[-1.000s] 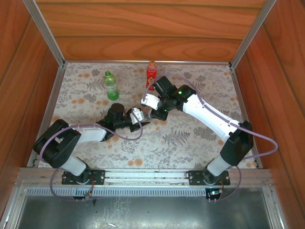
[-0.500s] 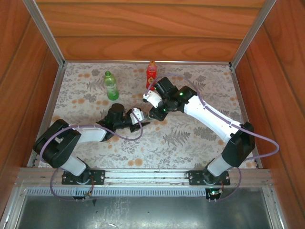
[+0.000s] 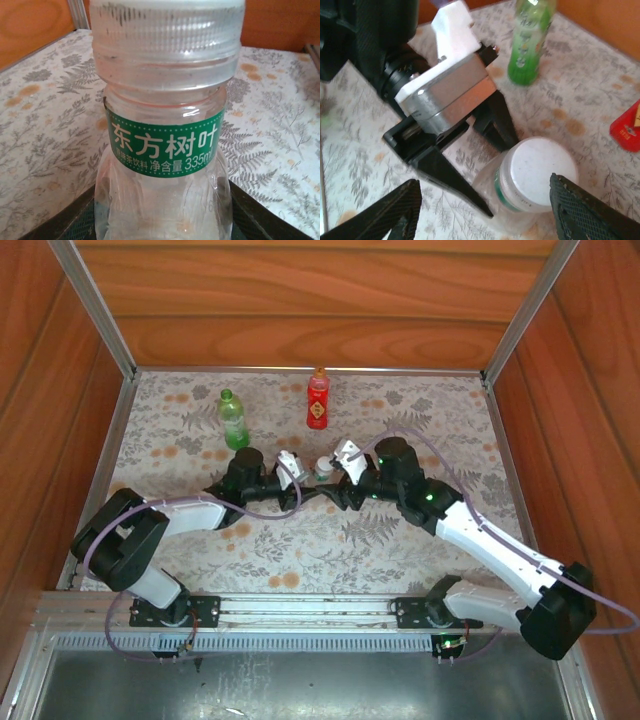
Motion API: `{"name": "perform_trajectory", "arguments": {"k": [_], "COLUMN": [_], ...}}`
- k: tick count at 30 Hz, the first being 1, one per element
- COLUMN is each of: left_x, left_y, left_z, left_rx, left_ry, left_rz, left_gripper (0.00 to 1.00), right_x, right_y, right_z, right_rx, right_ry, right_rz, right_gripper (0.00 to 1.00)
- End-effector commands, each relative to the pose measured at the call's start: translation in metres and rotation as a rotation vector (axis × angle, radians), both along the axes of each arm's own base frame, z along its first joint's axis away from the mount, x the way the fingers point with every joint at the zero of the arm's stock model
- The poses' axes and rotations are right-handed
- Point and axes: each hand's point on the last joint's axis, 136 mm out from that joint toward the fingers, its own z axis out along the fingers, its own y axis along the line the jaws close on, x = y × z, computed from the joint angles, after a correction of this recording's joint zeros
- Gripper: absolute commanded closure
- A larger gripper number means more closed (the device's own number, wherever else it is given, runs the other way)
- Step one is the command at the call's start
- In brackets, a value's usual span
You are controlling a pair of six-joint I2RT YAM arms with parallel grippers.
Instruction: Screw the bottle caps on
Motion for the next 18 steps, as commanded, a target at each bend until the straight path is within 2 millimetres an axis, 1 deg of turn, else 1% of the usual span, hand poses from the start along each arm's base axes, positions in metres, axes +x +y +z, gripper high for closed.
{"name": "perform_trajectory", "arguments": {"k": [1,6,10,12,15,18], "left_x": [-0.010,-0.010,-0.009,-0.008,-0.008,-0.006], "left_y": [-0.013,-0.012,-0.011,-0.010,-0.011,-0.010], "left_z": [0.014,0.017,0.018,0.018,0.019,0.017], "left_rx": [-0.060,-0.061,-0.059,-0.057,-0.061,-0.056], "left_ry": [0.037,0.023,0.009,0.006,0.017,0.014], "left_rz": [-0.081,-0.072,-0.061,-0.057,-0.056,-0.044], "left_gripper": [0.45,0.45,0.45,0.45,0.45,0.41], "right_x": [0.015,0.022,0.026,0.027,0.026,0.026], "right_y": [0.002,0.001,0.004,0.006,0.009,0.010], "right_z": [0.016,0.000,-0.008,-0.008,-0.009,-0.009], "right_rx": [0.145,0.131,0.119,0.126,0.132,0.124], "right_ry": [-0.023,0.013,0.039,0.052,0.076,0.095], "right_rz": [-0.068,-0.100,-0.103,-0.100,-0.089,-0.090], "right_gripper": [0.29,0.31,0.32,0.38,0.52,0.60]}}
